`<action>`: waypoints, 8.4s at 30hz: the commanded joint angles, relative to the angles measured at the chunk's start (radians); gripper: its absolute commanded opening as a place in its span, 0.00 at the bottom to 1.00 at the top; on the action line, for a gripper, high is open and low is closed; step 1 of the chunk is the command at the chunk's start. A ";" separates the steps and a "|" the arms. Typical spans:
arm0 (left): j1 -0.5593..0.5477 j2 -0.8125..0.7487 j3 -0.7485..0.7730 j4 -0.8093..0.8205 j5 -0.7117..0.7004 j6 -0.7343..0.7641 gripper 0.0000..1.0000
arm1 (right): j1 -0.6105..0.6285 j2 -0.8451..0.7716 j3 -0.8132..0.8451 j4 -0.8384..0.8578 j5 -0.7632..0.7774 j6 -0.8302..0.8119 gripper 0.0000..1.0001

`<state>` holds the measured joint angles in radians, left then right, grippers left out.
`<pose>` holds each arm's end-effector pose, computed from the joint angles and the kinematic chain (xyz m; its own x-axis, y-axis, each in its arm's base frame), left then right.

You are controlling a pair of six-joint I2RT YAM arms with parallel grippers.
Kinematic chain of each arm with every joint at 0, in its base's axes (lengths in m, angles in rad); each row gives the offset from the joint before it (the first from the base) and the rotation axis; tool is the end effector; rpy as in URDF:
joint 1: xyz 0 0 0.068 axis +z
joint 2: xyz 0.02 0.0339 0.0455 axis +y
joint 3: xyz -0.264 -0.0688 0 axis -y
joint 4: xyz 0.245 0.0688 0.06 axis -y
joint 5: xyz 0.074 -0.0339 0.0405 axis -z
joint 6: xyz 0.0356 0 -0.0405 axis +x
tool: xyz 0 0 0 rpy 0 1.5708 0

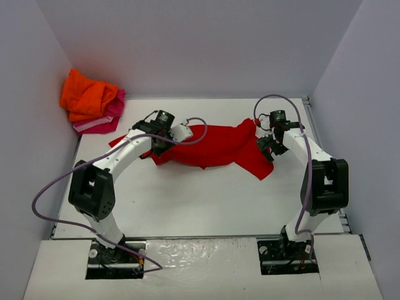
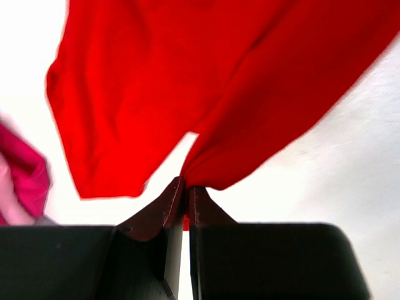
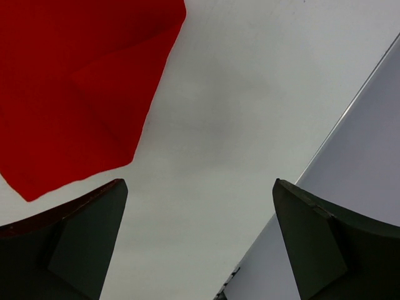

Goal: Fold and stack the t-shirts
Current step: Flatten out the tshirt

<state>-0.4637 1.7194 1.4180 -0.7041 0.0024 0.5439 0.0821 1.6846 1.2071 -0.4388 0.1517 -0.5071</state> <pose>0.3305 -0.1654 0.2666 -0.4142 0.7857 -0.4594 0.7745 0.5694 0.2755 0.3608 0.0243 0.2299 -0.6963 -0.5390 -0.4739 -0.3747 0.8362 -0.4004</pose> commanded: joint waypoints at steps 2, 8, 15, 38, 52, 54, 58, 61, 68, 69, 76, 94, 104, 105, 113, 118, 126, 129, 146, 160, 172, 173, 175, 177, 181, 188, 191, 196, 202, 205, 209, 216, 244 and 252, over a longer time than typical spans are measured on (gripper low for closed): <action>0.160 -0.087 0.110 -0.016 -0.090 0.045 0.00 | 0.031 -0.056 0.004 -0.103 0.108 -0.183 1.00; 0.319 -0.082 0.111 0.028 -0.106 0.022 0.00 | 0.072 -0.105 0.054 -0.223 0.019 -0.296 1.00; 0.399 -0.062 0.072 0.088 -0.128 0.032 0.00 | 0.221 -0.141 0.030 -0.236 0.016 -0.396 1.00; 0.447 -0.036 0.038 0.116 -0.137 0.002 0.00 | 0.583 0.247 0.257 -0.204 -0.136 -0.448 0.85; 0.457 -0.052 -0.046 0.159 -0.105 0.009 0.00 | 0.731 0.357 0.320 -0.267 -0.141 -0.444 0.73; 0.458 -0.055 -0.061 0.170 -0.100 0.013 0.00 | 0.742 0.369 0.315 -0.268 -0.141 -0.444 0.73; 0.458 -0.051 -0.067 0.177 -0.089 0.018 0.00 | 0.737 0.392 0.315 -0.268 -0.134 -0.440 0.73; 0.458 -0.043 -0.067 0.181 -0.084 0.026 0.00 | 0.728 0.397 0.320 -0.270 -0.128 -0.444 0.74; 0.494 -0.040 -0.070 0.183 -0.071 0.028 0.00 | 0.725 0.369 0.377 -0.313 -0.111 -0.457 0.76; 0.494 -0.040 -0.073 0.183 -0.069 0.029 0.00 | 0.725 0.359 0.386 -0.319 -0.112 -0.459 0.76; 0.494 -0.033 -0.062 0.175 -0.065 0.025 0.00 | 0.682 0.305 0.413 -0.340 -0.187 -0.472 0.75; 0.494 -0.030 -0.060 0.172 -0.071 0.028 0.00 | 0.662 0.444 0.506 -0.375 -0.277 -0.494 0.70; 0.496 -0.011 -0.078 0.196 -0.074 0.031 0.00 | 0.669 0.448 0.441 -0.389 -0.283 -0.479 0.64; 0.496 -0.011 -0.078 0.198 -0.073 0.031 0.00 | 0.669 0.449 0.435 -0.389 -0.282 -0.479 0.63; 0.495 -0.015 -0.083 0.199 -0.072 0.031 0.00 | 0.670 0.478 0.420 -0.394 -0.282 -0.471 0.16; 0.494 -0.021 -0.088 0.204 -0.076 0.032 0.00 | 0.671 0.465 0.420 -0.394 -0.272 -0.467 0.00; 0.503 -0.087 -0.111 0.237 -0.089 0.024 0.00 | 0.655 0.378 0.530 -0.375 -0.142 -0.375 0.00; 0.518 -0.150 -0.111 0.241 -0.088 0.024 0.00 | 0.619 0.292 0.589 -0.308 -0.049 -0.325 0.00; 0.524 -0.257 -0.078 0.140 -0.075 0.043 0.00 | 0.639 0.159 0.298 -0.279 -0.124 -0.264 0.02; 0.522 -0.196 -0.087 0.153 -0.078 0.044 0.00 | 0.691 0.227 0.209 -0.342 -0.259 -0.281 0.17; 0.522 -0.189 -0.099 0.157 -0.081 0.044 0.00 | 0.695 0.247 0.218 -0.341 -0.294 -0.284 0.02; 0.522 -0.189 -0.101 0.158 -0.081 0.044 0.00 | 0.696 0.246 0.219 -0.342 -0.299 -0.283 0.00; 0.522 -0.191 -0.106 0.160 -0.082 0.046 0.00 | 0.699 0.243 0.217 -0.342 -0.305 -0.281 0.00; 0.524 -0.194 -0.110 0.162 -0.081 0.047 0.00 | 0.701 0.239 0.214 -0.342 -0.308 -0.283 0.00; 0.524 -0.206 -0.114 0.186 -0.099 0.021 0.00 | 0.701 0.217 0.225 -0.314 -0.266 -0.256 0.00; 0.528 -0.362 -0.051 0.261 -0.145 -0.028 0.00 | 0.588 0.048 0.436 -0.131 -0.029 -0.199 0.00; 0.540 -0.449 -0.006 0.299 -0.181 -0.034 0.00 | 0.512 -0.026 0.548 -0.060 -0.034 -0.189 0.00; 0.544 -0.546 0.147 0.310 -0.291 -0.123 0.00 | 0.494 -0.235 0.503 0.162 0.114 -0.195 0.00; 0.543 -0.622 0.376 0.234 -0.301 -0.234 0.00 | 0.437 -0.454 0.478 0.197 0.028 -0.115 0.00; 0.545 -0.637 0.516 0.116 -0.240 -0.252 0.00 | 0.386 -0.527 0.483 0.151 -0.049 -0.112 0.00; 0.544 -0.638 0.685 -0.007 -0.120 -0.278 0.00 | 0.338 -0.611 0.509 0.041 -0.187 -0.102 0.00; 0.544 -0.589 0.911 -0.214 0.104 -0.306 0.00 | 0.306 -0.672 0.587 -0.049 -0.253 -0.087 0.00; 0.530 0.206 0.833 0.015 0.036 -0.158 0.00 | 0.277 0.420 1.107 0.116 0.071 -0.339 0.00; 0.490 0.465 1.000 0.062 -0.127 -0.152 0.00 | 0.205 0.655 1.208 0.249 0.088 -0.318 0.00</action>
<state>0.0574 2.2500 2.3361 -0.7666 -0.0085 0.3659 0.3458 2.4391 2.3993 -0.3521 0.1882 -0.8317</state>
